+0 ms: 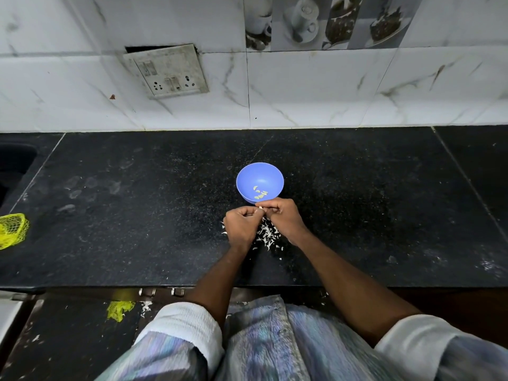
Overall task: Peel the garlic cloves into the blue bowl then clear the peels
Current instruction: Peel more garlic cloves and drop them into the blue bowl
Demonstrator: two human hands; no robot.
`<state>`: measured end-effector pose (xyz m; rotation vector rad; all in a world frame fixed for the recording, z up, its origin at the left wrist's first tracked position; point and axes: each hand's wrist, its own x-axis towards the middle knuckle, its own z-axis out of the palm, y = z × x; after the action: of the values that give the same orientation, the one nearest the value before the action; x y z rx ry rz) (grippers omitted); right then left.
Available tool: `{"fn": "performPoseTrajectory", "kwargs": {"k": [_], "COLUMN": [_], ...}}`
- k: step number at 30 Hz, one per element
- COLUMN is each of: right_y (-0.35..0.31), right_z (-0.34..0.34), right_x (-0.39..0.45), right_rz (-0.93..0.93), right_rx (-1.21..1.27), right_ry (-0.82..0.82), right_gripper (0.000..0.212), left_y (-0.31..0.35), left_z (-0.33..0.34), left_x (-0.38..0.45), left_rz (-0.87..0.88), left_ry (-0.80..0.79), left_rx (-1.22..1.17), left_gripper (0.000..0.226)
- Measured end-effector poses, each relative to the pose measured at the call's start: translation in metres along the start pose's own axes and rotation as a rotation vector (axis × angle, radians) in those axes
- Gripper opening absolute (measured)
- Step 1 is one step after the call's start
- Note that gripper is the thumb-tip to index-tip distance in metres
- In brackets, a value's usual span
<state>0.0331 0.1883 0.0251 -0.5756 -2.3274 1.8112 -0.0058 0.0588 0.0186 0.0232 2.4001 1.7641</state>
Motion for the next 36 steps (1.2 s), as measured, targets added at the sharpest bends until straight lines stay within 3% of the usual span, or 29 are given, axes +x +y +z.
{"fn": "performPoseTrajectory", "kwargs": {"k": [6,12,23,31,36], "right_y": [-0.005,-0.005,-0.007,-0.007,-0.008], "right_z": [-0.001,-0.002,-0.004,-0.006,-0.008], "right_x": [-0.002,-0.004,-0.005,-0.003,-0.001], "right_rz": [0.139,0.159,0.256,0.316,0.312], "right_rx": [0.201,0.239,0.299,0.349,0.318], "right_ry": [-0.031,-0.025,-0.012,-0.018,0.036], "right_gripper": [0.023,0.019,0.016,0.016,0.005], "left_y": [0.000,0.000,-0.001,-0.005,-0.007], "left_z": [-0.003,-0.005,-0.005,-0.003,-0.006], "left_x": [-0.003,-0.004,-0.006,-0.002,0.000], "left_rz": [0.022,0.041,0.027,0.066,0.081], "left_ry": [-0.011,-0.029,-0.064,-0.031,-0.062], "left_rx": [0.044,0.055,0.035,0.069,0.162], "left_gripper": [0.018,0.008,0.015,0.034,0.023]}}
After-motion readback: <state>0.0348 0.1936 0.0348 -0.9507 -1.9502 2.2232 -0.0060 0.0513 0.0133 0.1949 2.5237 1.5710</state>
